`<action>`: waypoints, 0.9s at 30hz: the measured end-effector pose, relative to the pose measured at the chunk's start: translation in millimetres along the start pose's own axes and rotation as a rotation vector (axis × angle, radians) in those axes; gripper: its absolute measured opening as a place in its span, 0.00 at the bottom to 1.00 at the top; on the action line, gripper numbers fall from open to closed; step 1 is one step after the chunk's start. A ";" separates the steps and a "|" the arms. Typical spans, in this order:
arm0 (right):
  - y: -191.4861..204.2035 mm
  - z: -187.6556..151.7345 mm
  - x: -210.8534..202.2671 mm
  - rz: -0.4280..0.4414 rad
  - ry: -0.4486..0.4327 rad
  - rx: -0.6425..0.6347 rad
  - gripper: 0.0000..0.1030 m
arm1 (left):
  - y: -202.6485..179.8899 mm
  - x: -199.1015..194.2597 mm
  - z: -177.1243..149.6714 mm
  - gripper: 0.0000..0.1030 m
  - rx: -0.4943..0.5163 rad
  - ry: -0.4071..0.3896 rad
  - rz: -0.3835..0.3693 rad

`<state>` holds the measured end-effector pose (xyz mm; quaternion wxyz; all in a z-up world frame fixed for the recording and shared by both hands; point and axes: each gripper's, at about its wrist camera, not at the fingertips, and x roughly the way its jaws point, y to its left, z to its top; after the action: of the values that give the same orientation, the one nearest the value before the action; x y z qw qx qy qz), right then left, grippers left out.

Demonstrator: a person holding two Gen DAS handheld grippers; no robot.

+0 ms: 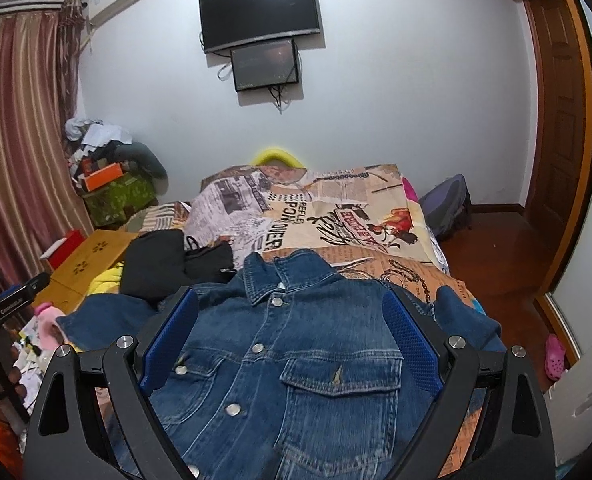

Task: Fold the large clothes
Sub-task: 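Lower the left gripper onto a denim jacket sleeve and close on it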

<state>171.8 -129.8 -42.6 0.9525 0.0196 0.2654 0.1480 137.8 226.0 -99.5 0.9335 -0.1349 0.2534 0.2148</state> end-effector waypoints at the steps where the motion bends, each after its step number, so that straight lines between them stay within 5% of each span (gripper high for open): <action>1: -1.0 0.3 5.1 -0.004 0.008 0.002 0.89 | 10.3 8.6 -1.2 1.00 -0.028 0.014 0.006; 11: -3.4 -0.2 52.9 -0.022 0.098 0.026 0.89 | 112.3 102.5 -38.3 1.00 -0.287 0.256 0.072; 16: 1.6 -7.4 71.3 -0.028 0.149 0.014 0.89 | 150.6 135.8 -65.7 1.00 -0.450 0.369 0.004; 20: 3.5 -10.8 83.2 -0.032 0.181 0.007 0.89 | 171.5 157.3 -82.0 0.87 -0.563 0.443 -0.062; 27: -0.6 -12.7 91.1 -0.042 0.208 0.002 0.89 | 188.4 179.7 -85.6 0.81 -0.646 0.460 -0.096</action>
<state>239.7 -104.2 -99.1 0.9227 -0.0003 0.3633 0.1289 153.9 419.0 -293.4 0.7709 -0.4777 0.3688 0.2034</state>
